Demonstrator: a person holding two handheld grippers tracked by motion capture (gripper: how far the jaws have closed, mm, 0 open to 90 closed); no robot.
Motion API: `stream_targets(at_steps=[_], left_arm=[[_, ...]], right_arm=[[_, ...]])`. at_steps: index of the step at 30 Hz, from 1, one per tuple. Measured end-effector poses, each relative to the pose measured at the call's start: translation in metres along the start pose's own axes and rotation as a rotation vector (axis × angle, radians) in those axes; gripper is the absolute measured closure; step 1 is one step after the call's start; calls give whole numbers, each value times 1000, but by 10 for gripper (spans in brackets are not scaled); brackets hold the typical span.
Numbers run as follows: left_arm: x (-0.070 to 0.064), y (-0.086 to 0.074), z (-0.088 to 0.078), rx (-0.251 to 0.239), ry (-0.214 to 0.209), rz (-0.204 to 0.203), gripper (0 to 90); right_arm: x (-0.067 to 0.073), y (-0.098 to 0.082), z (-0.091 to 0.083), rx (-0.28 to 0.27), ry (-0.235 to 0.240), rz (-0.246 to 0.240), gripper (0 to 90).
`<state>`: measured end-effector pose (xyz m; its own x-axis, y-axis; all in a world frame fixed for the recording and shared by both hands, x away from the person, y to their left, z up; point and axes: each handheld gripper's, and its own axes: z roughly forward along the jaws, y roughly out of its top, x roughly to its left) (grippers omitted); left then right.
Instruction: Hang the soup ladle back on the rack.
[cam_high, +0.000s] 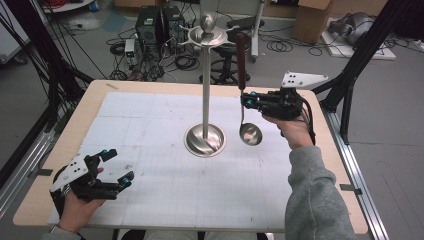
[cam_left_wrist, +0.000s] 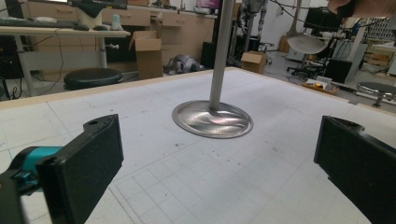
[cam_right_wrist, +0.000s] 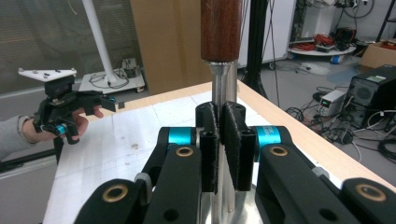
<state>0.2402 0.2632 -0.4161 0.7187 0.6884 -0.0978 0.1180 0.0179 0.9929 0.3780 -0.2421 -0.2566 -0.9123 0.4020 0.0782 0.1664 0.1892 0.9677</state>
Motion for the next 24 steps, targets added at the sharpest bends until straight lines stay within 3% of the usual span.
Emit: stream_targets(at_steps=[24], left_arm=[[1, 1, -1, -2, -1, -1, 18]], right_arm=[[3, 3, 15, 2, -12, -5, 845]])
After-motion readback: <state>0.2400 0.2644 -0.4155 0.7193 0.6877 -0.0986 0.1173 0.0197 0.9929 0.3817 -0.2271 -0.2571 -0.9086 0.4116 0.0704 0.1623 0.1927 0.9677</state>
